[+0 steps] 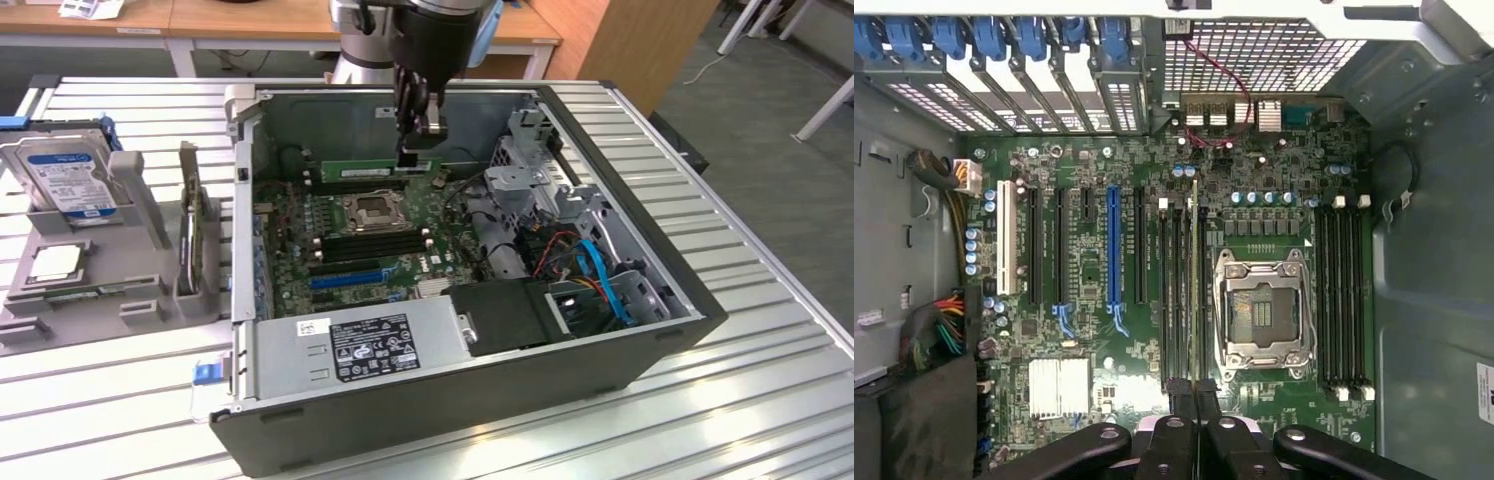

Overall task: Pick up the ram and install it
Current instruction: 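Insert the ram into the slot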

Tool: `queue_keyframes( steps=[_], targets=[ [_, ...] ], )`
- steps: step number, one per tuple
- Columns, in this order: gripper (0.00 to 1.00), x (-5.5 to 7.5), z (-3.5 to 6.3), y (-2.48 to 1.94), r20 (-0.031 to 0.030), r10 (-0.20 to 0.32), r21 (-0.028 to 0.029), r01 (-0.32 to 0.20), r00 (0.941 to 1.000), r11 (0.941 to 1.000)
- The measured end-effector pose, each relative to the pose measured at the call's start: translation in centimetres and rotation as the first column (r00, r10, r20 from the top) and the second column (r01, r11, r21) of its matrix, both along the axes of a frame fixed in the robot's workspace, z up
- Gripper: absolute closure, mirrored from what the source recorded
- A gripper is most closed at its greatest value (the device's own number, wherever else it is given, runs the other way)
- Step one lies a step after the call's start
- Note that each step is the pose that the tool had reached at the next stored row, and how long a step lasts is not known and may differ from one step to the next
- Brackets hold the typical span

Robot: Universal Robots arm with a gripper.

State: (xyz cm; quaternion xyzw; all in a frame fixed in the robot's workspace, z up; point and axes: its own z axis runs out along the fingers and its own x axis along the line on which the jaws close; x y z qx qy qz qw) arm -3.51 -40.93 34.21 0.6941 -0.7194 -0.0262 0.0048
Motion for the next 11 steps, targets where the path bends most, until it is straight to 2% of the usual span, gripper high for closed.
queue_keyframes(
  steps=[11],
  targets=[
    [0.89, 0.0, -1.44, 0.00, 0.0003, 0.000, 0.0001, 0.000, 1.0000, 1.0000]
  ],
)
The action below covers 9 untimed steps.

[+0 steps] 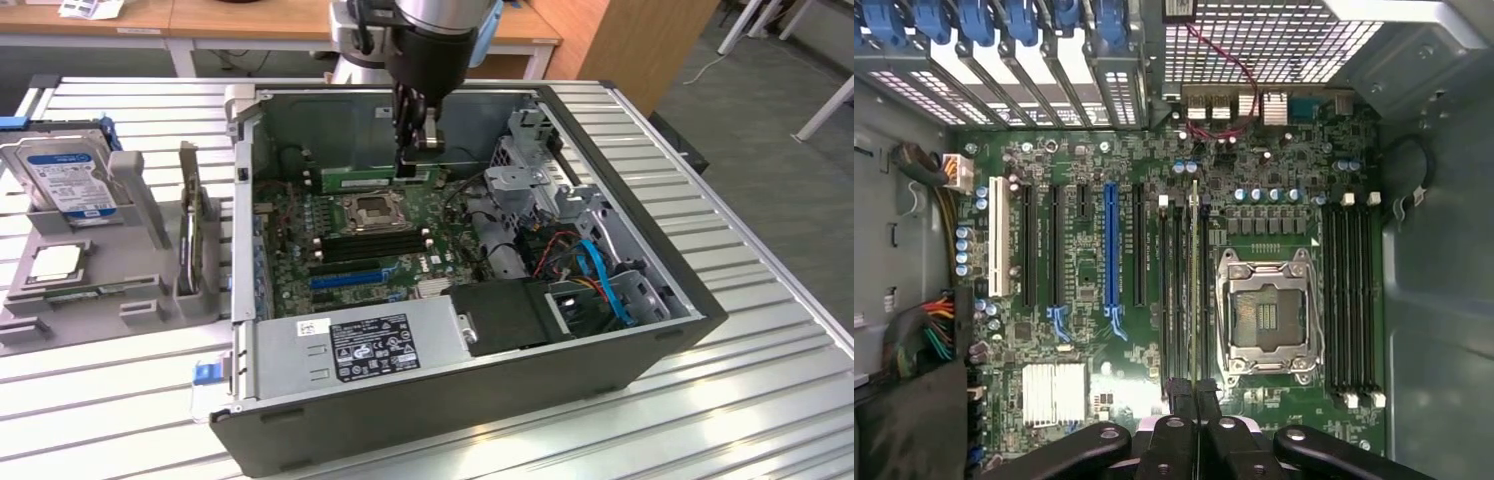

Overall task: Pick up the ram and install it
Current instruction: 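Insert the ram into the slot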

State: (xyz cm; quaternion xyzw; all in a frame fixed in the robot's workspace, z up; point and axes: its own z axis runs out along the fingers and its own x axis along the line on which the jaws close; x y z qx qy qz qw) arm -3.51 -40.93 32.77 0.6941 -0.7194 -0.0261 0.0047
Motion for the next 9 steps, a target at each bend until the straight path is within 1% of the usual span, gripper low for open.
queue_keyframes(
  steps=[9],
  targets=[
    [0.89, 0.0, -1.18, 0.00, 0.0005, 0.000, 0.0002, 0.000, 1.0000, 1.0000]
  ],
)
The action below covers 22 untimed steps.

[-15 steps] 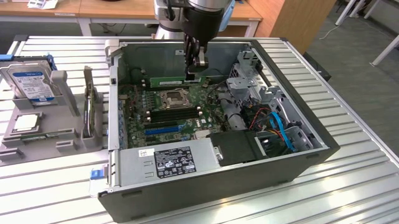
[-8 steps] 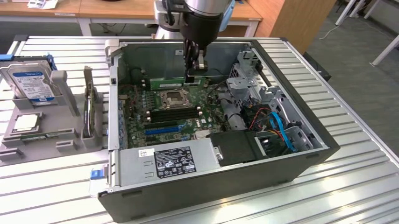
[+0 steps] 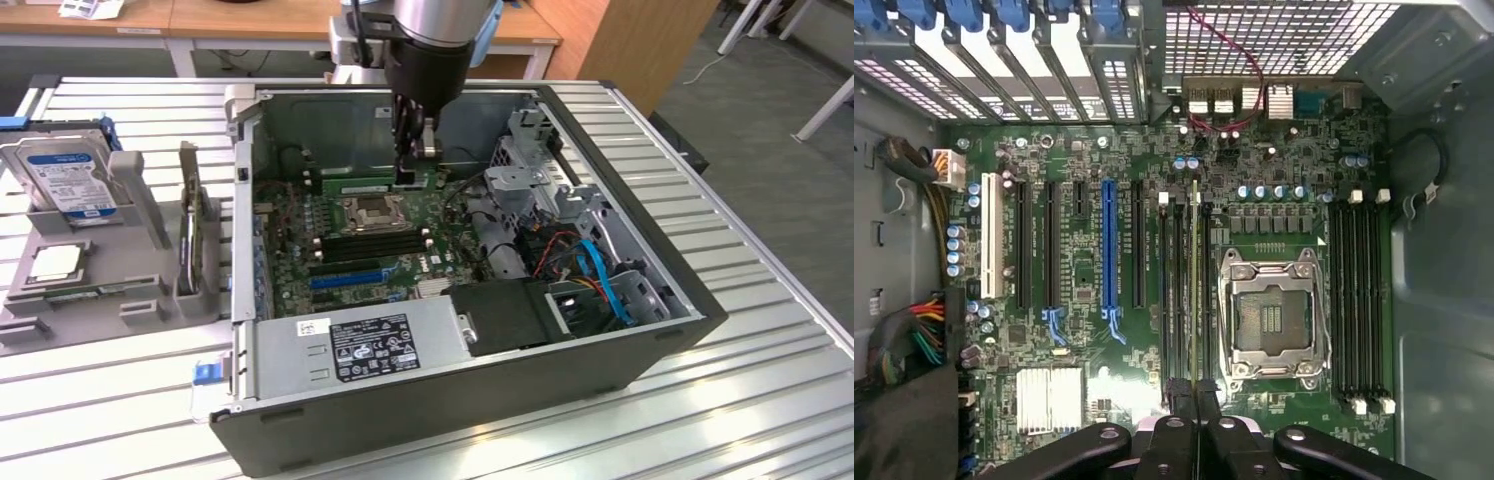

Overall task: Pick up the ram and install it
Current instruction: 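Insert the ram into the slot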

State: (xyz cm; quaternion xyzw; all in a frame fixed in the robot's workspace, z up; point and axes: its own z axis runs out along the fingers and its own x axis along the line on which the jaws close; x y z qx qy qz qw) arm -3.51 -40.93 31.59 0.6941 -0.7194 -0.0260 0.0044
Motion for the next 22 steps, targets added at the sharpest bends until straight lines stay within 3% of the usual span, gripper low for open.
queue_keyframes(
  steps=[22],
  targets=[
    [0.89, 0.0, -2.31, 0.00, 0.0015, 0.000, 0.0007, 0.000, 1.0000, 1.0000]
  ],
)
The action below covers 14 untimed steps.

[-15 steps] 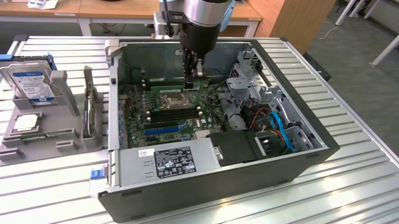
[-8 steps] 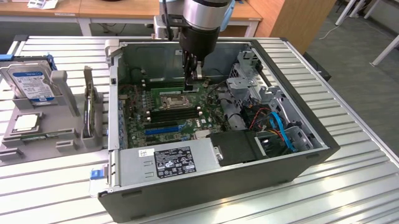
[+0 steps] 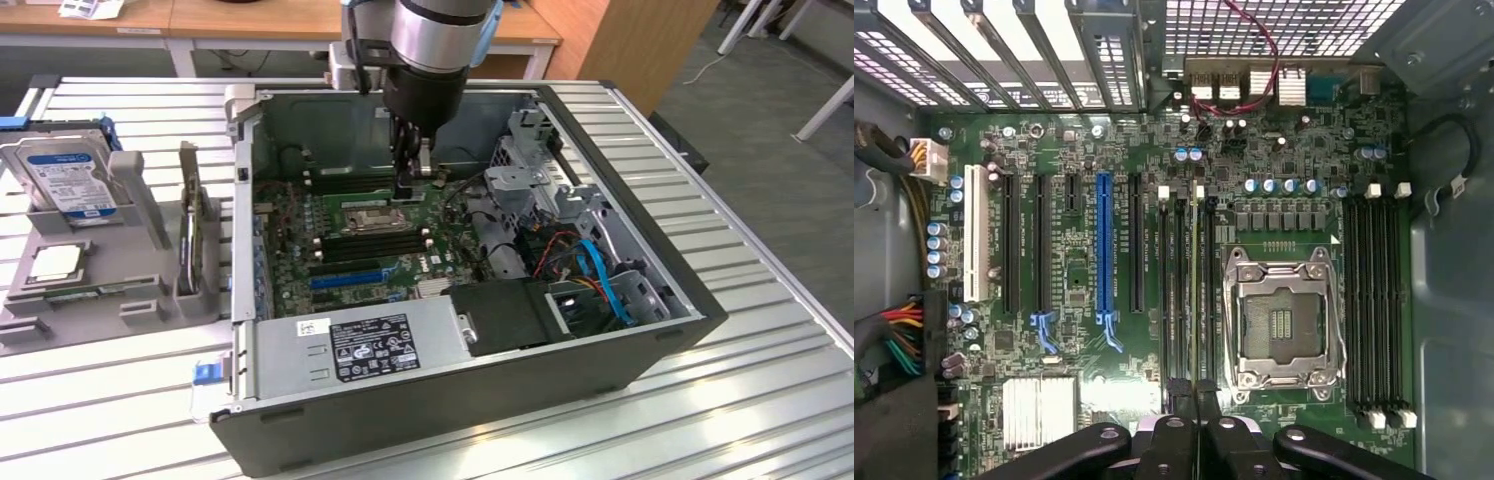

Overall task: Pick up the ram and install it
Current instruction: 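Insert the ram into the slot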

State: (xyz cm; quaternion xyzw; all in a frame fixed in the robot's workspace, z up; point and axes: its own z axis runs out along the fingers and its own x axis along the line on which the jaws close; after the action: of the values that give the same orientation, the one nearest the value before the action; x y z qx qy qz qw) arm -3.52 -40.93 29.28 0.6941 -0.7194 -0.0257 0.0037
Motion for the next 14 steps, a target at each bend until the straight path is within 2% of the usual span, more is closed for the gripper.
queue_keyframes(
  steps=[14],
  targets=[
    [0.89, -0.1, -1.51, 0.00, 0.0030, 0.000, 0.0001, 0.000, 1.0000, 1.0000]
  ],
)
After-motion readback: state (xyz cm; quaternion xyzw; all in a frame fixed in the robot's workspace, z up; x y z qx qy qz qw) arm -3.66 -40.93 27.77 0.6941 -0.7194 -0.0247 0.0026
